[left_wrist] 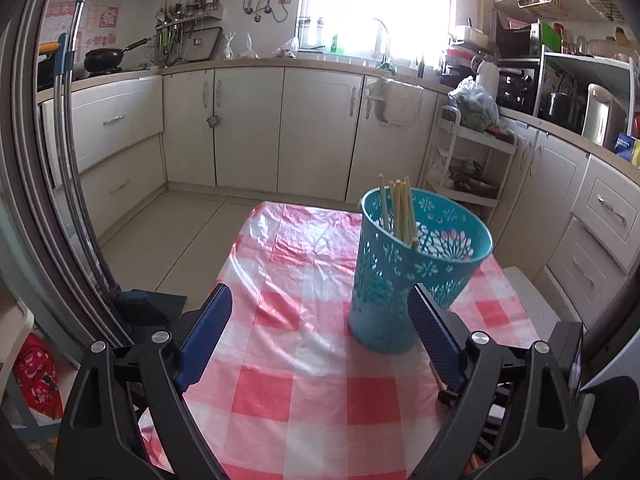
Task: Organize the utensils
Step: 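Lift the chopstick with the right tool and drop it into the basket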
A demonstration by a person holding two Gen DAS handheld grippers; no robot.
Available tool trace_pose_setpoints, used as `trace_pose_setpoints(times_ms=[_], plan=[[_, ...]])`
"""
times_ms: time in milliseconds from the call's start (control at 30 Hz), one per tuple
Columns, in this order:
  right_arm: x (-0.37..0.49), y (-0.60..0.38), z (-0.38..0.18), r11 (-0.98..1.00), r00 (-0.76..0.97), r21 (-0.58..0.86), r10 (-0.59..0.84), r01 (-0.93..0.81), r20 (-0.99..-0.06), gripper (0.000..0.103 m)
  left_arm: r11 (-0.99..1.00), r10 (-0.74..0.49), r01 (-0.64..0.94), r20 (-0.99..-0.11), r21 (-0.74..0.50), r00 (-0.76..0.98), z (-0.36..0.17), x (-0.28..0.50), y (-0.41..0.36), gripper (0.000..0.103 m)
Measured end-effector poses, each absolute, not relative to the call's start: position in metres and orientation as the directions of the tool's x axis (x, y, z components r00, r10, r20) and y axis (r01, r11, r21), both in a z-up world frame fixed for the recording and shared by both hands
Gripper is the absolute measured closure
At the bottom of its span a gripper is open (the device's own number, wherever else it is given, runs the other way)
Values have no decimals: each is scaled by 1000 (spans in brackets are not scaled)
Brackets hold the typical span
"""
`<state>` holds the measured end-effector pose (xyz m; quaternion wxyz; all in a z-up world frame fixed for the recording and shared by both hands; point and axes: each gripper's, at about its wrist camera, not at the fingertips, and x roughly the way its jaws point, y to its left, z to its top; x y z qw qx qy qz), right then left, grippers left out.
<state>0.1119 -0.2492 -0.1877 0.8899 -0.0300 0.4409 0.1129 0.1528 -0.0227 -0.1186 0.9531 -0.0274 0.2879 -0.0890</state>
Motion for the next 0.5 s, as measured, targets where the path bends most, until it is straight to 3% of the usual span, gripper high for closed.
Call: trace_pose_setpoints(times_ms=[500], plan=[[112, -253, -186, 970, 564, 117, 219, -212, -796, 97, 981, -175, 189, -578, -37, 797, -122, 136, -38, 15]])
